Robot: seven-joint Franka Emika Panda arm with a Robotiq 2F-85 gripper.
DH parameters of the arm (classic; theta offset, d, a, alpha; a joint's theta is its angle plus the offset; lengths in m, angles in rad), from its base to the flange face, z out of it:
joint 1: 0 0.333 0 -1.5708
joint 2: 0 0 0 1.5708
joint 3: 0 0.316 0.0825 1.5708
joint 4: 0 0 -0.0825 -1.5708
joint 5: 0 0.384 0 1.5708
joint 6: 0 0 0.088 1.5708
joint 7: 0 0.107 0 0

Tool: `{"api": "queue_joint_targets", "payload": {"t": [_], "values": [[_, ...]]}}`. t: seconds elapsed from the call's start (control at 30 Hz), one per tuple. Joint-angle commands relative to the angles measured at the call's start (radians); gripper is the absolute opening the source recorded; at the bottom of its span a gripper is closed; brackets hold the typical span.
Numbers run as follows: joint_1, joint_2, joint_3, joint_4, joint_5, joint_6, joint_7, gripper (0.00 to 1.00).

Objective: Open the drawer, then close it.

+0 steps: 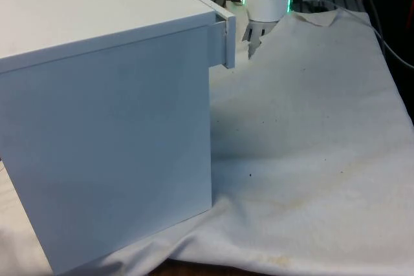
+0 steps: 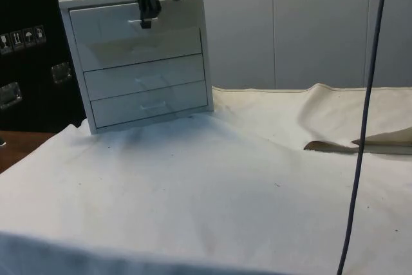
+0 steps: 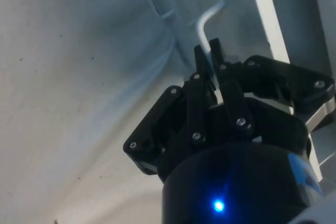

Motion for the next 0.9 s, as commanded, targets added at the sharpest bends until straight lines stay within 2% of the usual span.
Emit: {"api": "queue_joint_targets", "payload": {"t": [0.0,0.03,0.07,0.1,0.3,0.33,0.37,0.63,0.67,0.7,0.87], "values": [[0.001,-0.004,0.001,-0.003,-0.003,-0.001,0.004,0.00],[0.002,-0.007,0.003,-0.006,-0.008,-0.001,0.009,0.00],[0.017,-0.040,-0.008,-0.039,-0.051,0.000,0.039,0.00],[0.019,-0.048,-0.005,-0.046,-0.059,-0.001,0.048,0.00],[0.020,-0.071,0.009,-0.067,-0.078,-0.003,0.072,0.00],[0.007,-0.045,0.021,-0.042,-0.038,-0.003,0.046,0.00],[0.020,-0.075,0.012,-0.071,-0.082,-0.003,0.077,0.00],[0.018,-0.111,0.045,-0.111,-0.119,-0.006,0.131,0.00],[0.009,-0.088,0.050,-0.090,-0.080,-0.003,0.102,0.00],[0.018,-0.115,0.049,-0.116,-0.123,-0.006,0.137,0.00],[0.017,-0.137,0.066,-0.141,-0.146,-0.007,0.168,0.00]]}}
